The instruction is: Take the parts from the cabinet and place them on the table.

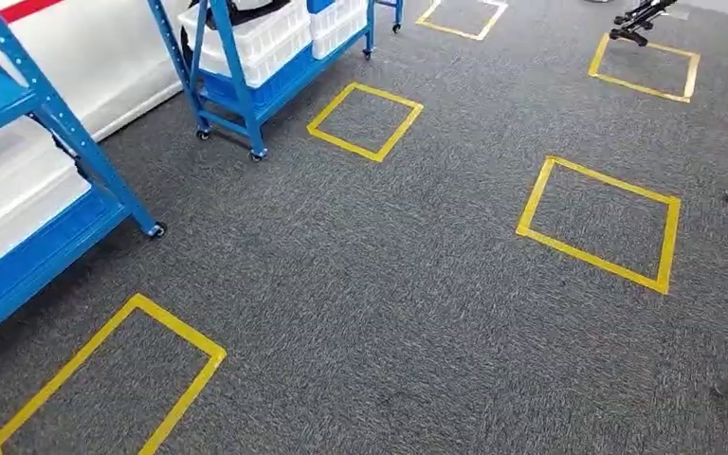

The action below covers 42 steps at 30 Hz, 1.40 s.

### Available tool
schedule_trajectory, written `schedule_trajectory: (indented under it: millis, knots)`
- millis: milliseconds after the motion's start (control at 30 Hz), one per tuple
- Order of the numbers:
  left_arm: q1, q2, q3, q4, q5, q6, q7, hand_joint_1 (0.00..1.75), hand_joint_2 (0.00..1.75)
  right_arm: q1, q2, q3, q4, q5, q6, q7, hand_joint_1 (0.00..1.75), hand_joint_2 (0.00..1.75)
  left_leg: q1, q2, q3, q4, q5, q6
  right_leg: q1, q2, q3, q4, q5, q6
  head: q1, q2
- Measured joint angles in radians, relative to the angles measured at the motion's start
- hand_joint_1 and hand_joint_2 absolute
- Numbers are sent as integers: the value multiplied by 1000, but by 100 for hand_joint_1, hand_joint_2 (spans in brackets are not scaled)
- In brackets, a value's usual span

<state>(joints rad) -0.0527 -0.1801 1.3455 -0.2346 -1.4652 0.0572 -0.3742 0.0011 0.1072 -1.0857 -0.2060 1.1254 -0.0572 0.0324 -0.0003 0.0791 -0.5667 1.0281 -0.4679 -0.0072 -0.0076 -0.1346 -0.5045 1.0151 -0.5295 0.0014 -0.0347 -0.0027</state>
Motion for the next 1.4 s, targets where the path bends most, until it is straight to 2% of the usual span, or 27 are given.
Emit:
schedule_trajectory:
  millis: [67,100,133,167,233,267,300,367,400,433,567,600,633,667,733,767,800,867,900,933,1067,1100,1167,1233,1267,1333,1400]
  knots:
    - [2,0,0,0,0,0,0,0,0,-6,0,0,0,0,0,0,0,0,-1,-25,-4,-8,2,11,1,-24,13,-5,-5,13,0,0]
    - [2,-1,0,0,0,0,0,0,0,-5,0,0,0,0,0,-1,0,0,9,-37,7,-16,9,19,-6,-10,14,-1,-14,21,0,0]
    - [3,-1,0,0,0,0,0,0,0,-4,0,0,0,0,0,-1,0,0,8,-50,9,-18,9,22,-8,59,3,35,-38,23,0,0]
    - [3,-1,0,0,0,0,0,0,0,-3,3,0,0,0,0,-1,0,0,7,-61,6,-18,9,26,-8,97,-32,107,-79,22,0,0]
    - [-1,0,0,0,0,0,0,0,0,-1,13,0,0,2,0,0,0,0,1,-88,4,-16,10,32,-8,122,-116,262,-139,19,0,0]
    - [-2,0,0,0,0,0,0,0,0,2,15,0,0,2,0,-1,0,0,-1,-105,5,-14,9,33,-7,125,-140,297,-138,16,0,0]
    - [-1,0,0,0,0,1,0,0,0,3,16,-1,0,3,0,0,0,0,-2,-123,6,-12,8,34,-5,127,-143,285,-111,12,0,0]
    - [0,0,0,0,0,1,0,0,0,3,17,-1,0,3,0,0,0,0,-5,-159,14,-9,3,33,-5,146,-93,142,-2,0,0,0]
    - [1,0,0,0,-1,1,0,0,0,3,17,-1,0,3,0,0,0,0,-5,-172,16,-9,2,31,-5,183,-63,58,43,-6,0,0]
    - [0,-2,0,0,-1,1,1,0,0,3,17,-2,0,3,0,0,0,0,-4,-179,7,-9,2,28,-7,243,-53,36,26,-10,0,0]
    - [2,-2,0,0,-1,2,2,0,0,-2,18,-2,0,3,0,-1,0,0,5,-237,-6,-15,9,-1,-1,202,-45,11,32,-15,0,0]
    - [3,-2,0,0,-1,2,2,0,0,-3,17,-2,0,3,1,0,0,0,3,-205,-2,-4,3,-3,-10,185,-37,-4,38,-22,0,0]
    - [3,-2,0,0,-1,2,2,0,0,1,16,-3,0,3,1,0,0,0,-2,-142,-14,25,-17,-9,-8,172,-30,-11,38,-23,0,0]
    - [1,-2,0,0,-1,2,2,0,0,3,15,-3,0,3,1,0,0,0,-1,-109,-46,87,-55,-12,-6,155,-28,-11,36,-30,0,0]
    - [-3,-3,0,0,-1,2,2,0,0,6,11,-5,0,3,3,0,0,0,4,-92,-123,238,-121,-17,-3,120,-25,-11,31,-34,0,0]
    - [-3,-3,0,0,-1,2,2,0,0,6,8,-5,0,3,4,0,0,0,6,-90,-151,290,-131,-20,-2,104,-24,-10,29,-34,0,0]
    - [-1,-3,0,0,-1,2,2,0,0,4,4,-6,0,3,4,0,0,0,6,-87,-150,287,-114,-22,-2,90,-21,-10,26,-32,0,0]
    - [3,-2,0,0,-1,2,2,0,0,2,2,-6,0,3,4,0,0,0,7,-76,-81,154,-30,-21,-3,64,-11,-10,18,-28,0,0]
    - [4,-1,0,0,-1,2,2,0,0,1,2,-6,0,3,4,0,0,0,7,-57,-30,60,11,-17,-3,52,-3,-10,13,-25,0,0]
    - [2,-1,0,0,0,2,1,0,0,2,2,-6,0,5,4,0,0,0,2,-9,3,-5,16,-10,-1,41,3,-10,8,-21,0,0]
    - [4,-1,0,0,0,2,-3,0,0,-11,2,-8,0,7,4,-1,0,0,-10,-41,-3,-14,11,13,3,5,14,-13,0,-2,0,0]
    - [5,-1,0,0,0,2,-3,0,0,-15,2,-8,0,9,4,-1,0,0,4,-53,14,-28,21,23,5,4,17,-10,-7,5,0,0]
    - [5,-1,0,0,0,3,-5,0,0,-12,3,-9,0,10,4,-2,0,0,4,-69,14,-34,24,32,-3,102,-16,73,-62,9,0,0]
    - [1,-1,0,0,0,3,-5,0,0,-9,10,-9,0,11,4,-2,0,0,3,-90,11,-34,26,35,-8,127,-98,232,-136,12,0,0]
    - [1,-1,0,0,0,3,-5,0,0,-7,15,-10,0,13,4,-1,0,0,3,-105,11,-33,25,35,-8,129,-133,291,-148,14,0,0]
    - [2,-1,0,0,0,3,-5,0,0,-5,18,-11,0,16,4,-1,0,0,4,-134,15,-32,24,33,-11,131,-139,270,-97,16,0,0]
    - [2,-1,0,0,0,3,-2,0,0,-4,18,-15,0,21,4,0,0,0,5,-166,21,-27,20,27,-17,153,-72,100,16,14,0,0]
